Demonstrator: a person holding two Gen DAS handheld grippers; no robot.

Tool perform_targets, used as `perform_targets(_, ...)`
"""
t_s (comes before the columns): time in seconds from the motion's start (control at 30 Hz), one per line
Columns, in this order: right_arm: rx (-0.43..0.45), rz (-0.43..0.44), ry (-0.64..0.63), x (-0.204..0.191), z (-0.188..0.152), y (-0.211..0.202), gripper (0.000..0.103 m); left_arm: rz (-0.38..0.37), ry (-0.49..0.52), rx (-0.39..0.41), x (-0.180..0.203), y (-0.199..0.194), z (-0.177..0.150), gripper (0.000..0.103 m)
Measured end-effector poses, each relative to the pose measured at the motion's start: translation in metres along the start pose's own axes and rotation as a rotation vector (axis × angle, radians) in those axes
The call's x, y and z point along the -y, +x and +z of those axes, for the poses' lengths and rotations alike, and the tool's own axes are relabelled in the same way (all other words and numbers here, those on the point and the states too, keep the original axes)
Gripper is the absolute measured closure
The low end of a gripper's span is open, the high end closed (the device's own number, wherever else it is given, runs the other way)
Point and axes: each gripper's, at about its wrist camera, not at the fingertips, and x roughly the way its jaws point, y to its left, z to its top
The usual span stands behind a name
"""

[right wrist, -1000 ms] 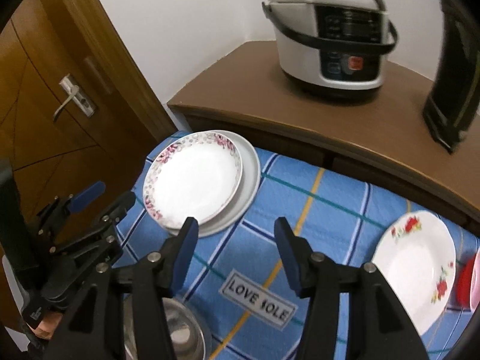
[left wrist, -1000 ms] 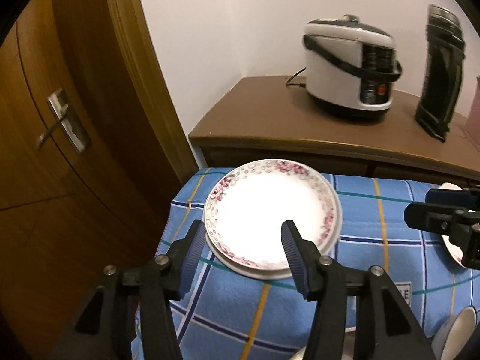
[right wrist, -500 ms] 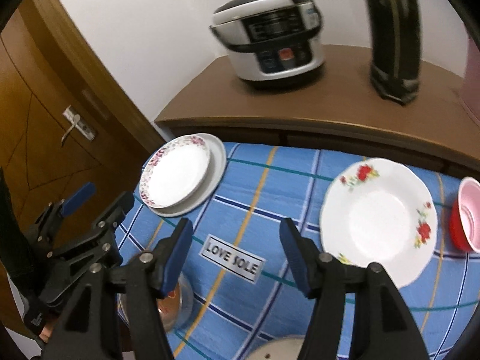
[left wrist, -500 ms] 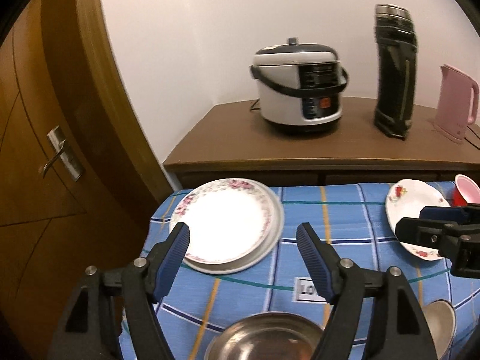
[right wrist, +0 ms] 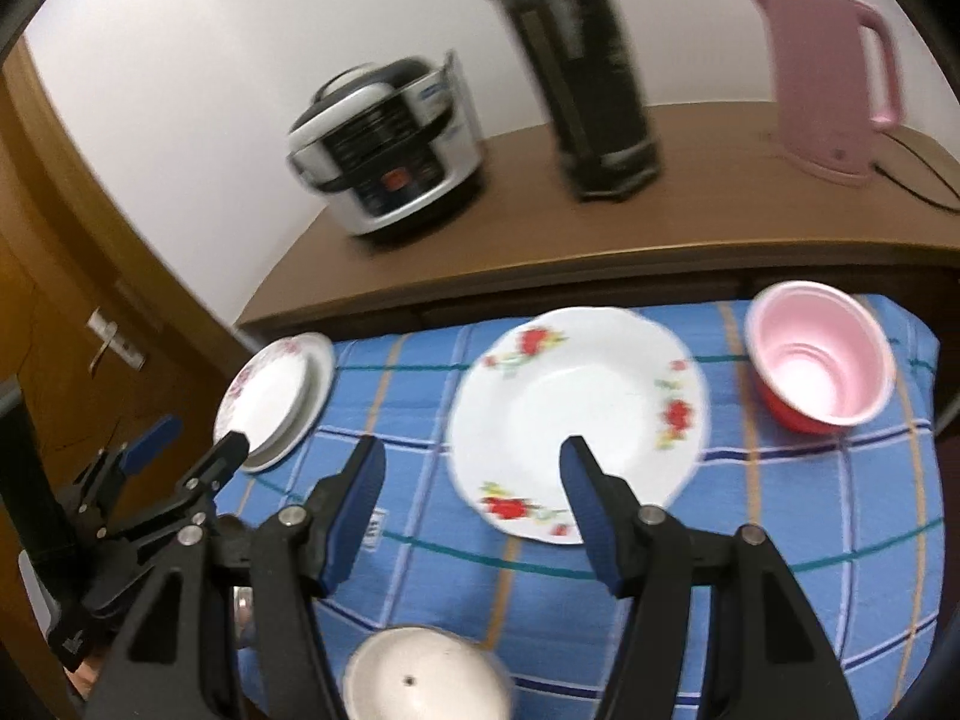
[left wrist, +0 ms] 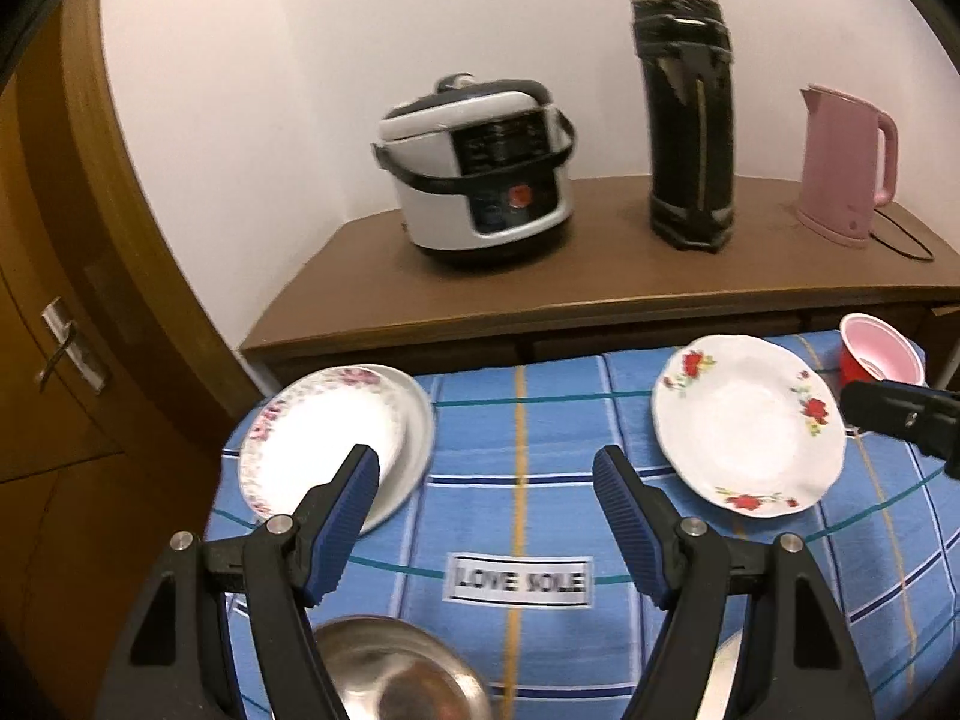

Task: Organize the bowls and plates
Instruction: 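Move the right tool toward the red-flower deep plate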

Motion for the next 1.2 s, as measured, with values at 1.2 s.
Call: perform_targets(1.2,0.064,-0.193,0.141,0.104,-0.025,0.036,0.041,0.01,0.111,-0.228,0.091,0.095,0.029,0.027)
